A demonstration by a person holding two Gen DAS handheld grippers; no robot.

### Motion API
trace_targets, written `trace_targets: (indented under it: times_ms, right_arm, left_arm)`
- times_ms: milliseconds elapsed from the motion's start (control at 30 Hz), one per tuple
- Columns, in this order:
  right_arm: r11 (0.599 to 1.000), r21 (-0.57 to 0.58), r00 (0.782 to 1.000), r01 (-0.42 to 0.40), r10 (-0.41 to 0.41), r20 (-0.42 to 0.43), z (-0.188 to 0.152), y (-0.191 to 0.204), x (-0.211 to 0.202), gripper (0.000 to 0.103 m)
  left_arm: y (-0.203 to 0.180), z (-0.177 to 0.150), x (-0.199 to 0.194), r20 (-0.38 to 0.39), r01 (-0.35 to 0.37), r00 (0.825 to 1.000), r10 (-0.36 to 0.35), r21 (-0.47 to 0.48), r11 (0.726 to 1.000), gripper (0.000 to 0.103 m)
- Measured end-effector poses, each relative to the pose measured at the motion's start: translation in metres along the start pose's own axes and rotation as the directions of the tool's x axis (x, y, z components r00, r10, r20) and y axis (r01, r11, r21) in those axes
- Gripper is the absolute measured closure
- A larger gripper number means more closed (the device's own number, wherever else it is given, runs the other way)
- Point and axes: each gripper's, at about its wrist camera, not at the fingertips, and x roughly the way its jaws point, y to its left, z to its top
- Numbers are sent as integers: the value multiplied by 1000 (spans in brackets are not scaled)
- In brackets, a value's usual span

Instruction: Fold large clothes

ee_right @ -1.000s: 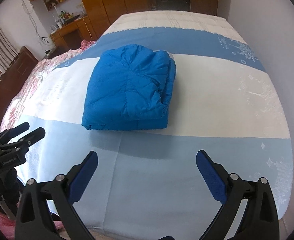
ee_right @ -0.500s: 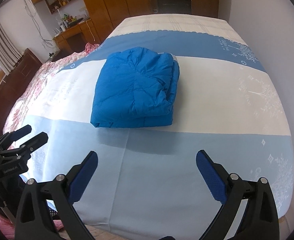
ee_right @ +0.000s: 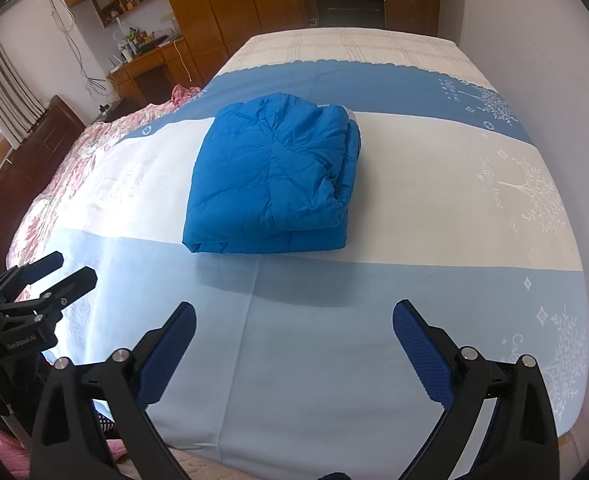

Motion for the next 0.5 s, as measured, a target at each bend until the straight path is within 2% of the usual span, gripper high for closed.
trace_targets:
  times_ms: [500]
  right_arm:
    - [1000, 8, 1000, -1, 1, -7, 2, -2, 3, 4]
  left_arm:
    - [-2, 1, 2, -7, -1, 1000, 1, 7, 1000, 9]
